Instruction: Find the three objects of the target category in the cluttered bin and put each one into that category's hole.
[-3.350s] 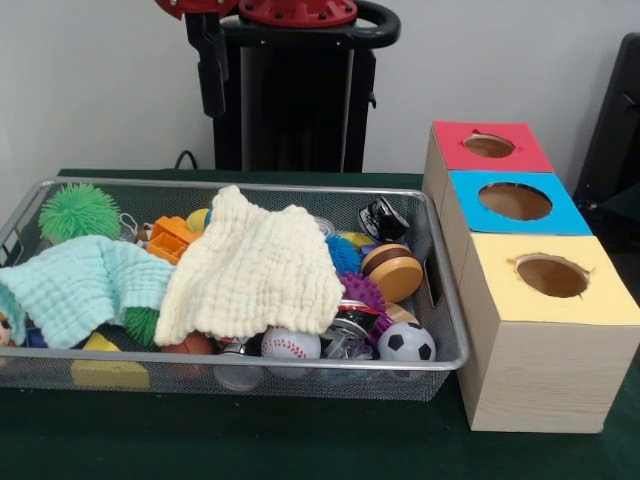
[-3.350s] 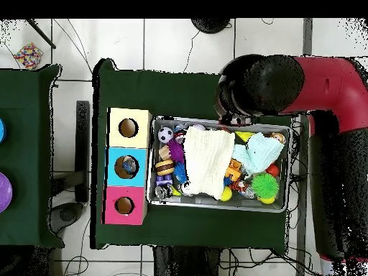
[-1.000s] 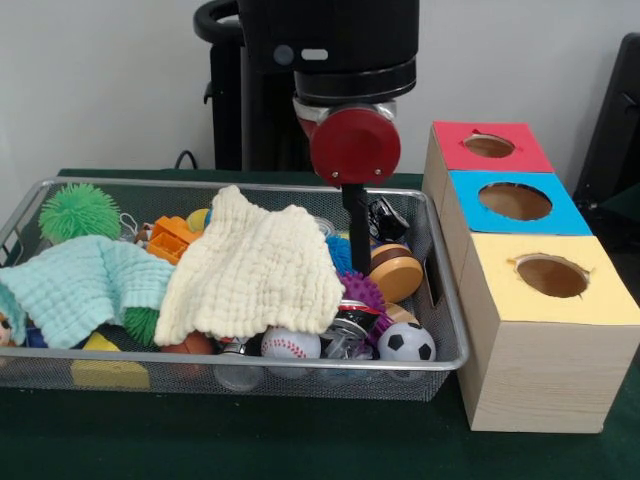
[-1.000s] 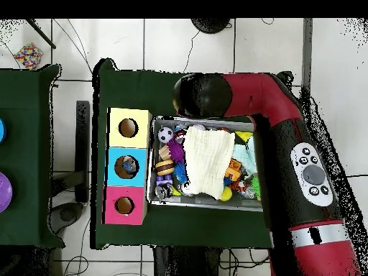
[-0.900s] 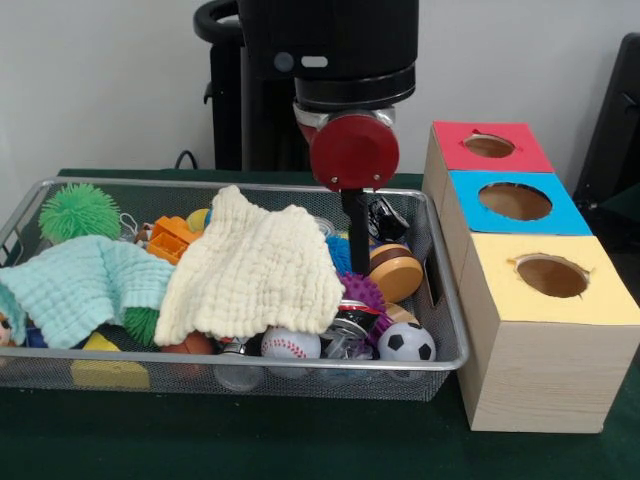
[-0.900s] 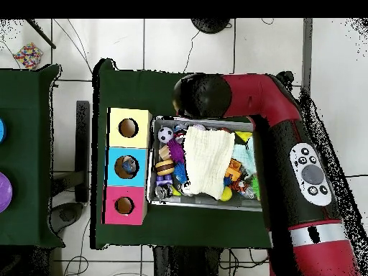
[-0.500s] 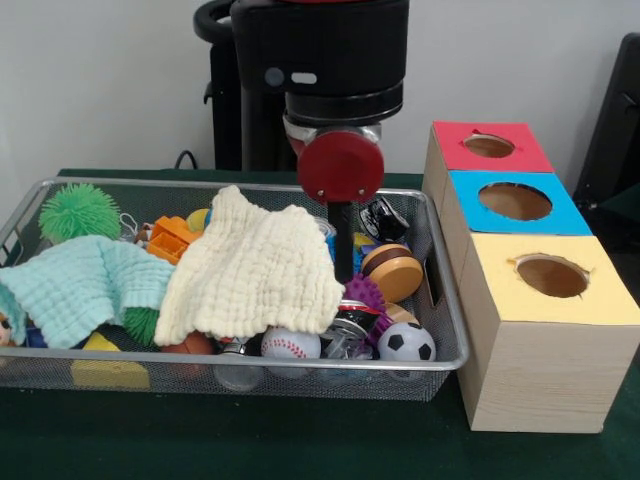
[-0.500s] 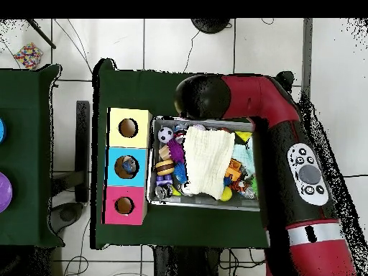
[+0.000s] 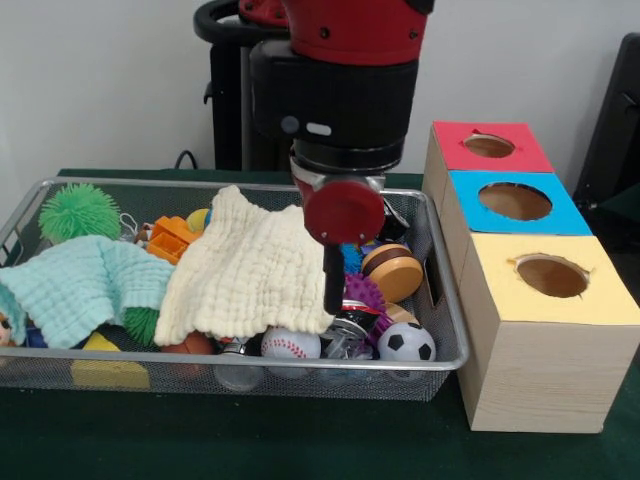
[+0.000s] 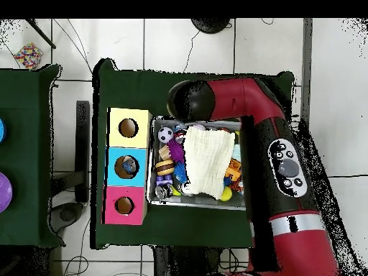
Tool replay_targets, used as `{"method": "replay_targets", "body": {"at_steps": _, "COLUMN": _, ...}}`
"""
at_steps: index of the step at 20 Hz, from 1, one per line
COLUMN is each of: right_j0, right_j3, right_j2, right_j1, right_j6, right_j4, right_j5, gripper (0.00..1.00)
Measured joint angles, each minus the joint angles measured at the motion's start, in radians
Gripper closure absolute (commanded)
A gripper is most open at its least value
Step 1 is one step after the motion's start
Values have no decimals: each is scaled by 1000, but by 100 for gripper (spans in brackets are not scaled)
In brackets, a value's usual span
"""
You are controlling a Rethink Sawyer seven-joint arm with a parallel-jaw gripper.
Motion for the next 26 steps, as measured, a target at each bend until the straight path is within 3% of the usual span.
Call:
{"method": "replay_targets", "body": {"at_steps": 12, "right_j0": 79, "right_j3": -46, "right_j2": -84, "right_j1": 47, "right_j6": 0, "right_j4": -127, "right_j5": 41, "gripper": 0}}
{"method": "replay_targets", "body": {"at_steps": 26, "right_j0": 77, "right_j3": -64, "right_j2": -134, "right_j1": 57, "right_j6": 0, "right_j4": -167, "right_j5": 133, "gripper": 0}}
